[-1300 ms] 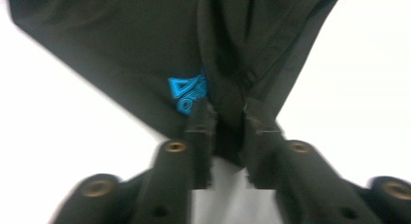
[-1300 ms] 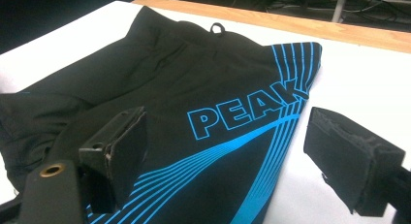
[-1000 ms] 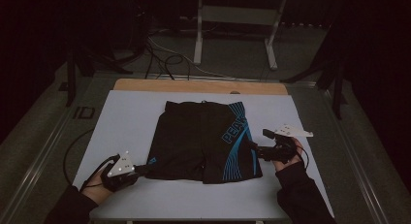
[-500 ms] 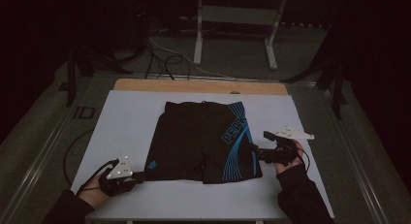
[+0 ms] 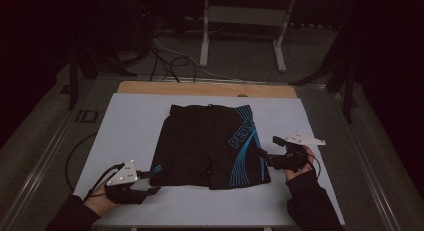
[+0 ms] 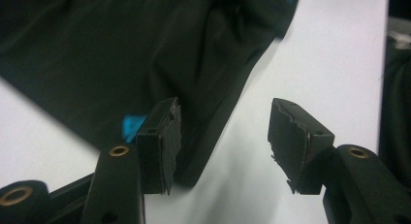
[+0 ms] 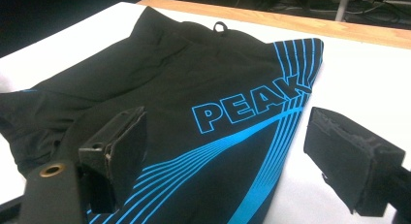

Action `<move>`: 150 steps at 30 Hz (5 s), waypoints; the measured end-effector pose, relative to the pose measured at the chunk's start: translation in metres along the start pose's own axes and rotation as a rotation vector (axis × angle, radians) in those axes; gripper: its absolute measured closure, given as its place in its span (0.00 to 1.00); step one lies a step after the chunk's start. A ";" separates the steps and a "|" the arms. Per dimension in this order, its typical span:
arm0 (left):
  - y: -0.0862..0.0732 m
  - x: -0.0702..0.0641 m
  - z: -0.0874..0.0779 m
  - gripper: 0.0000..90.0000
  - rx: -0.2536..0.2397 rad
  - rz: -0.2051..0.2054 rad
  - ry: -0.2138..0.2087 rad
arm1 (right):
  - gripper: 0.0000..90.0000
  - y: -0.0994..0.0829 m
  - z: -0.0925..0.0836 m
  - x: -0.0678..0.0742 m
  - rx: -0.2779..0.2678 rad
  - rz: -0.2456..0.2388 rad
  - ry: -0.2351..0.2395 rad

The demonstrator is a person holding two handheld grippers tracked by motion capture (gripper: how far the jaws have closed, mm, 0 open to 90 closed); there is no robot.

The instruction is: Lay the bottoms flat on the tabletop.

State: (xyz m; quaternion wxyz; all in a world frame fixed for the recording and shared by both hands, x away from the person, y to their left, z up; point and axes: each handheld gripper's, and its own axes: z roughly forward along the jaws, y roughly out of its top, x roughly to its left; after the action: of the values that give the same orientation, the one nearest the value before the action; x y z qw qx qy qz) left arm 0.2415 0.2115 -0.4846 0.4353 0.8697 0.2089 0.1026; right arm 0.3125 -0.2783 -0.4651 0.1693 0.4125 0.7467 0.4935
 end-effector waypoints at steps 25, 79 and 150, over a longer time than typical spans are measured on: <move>0.038 -0.025 0.102 0.91 0.102 0.059 0.073 | 0.18 0.000 -0.002 -0.005 -0.018 0.026 0.003; 0.066 -0.035 0.103 0.03 -0.053 0.009 -0.245 | 0.18 0.000 -0.001 -0.005 -0.026 0.014 0.015; -0.034 0.033 -0.023 0.00 -0.114 -0.247 0.073 | 0.12 -0.040 -0.019 0.015 0.015 -0.098 0.089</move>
State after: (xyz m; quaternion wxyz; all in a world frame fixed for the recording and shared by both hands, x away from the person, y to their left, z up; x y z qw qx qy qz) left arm 0.2529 0.2613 -0.4981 0.4856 0.8069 0.3236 0.0914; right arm 0.2726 -0.2852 -0.4895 0.1567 0.3544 0.7764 0.4970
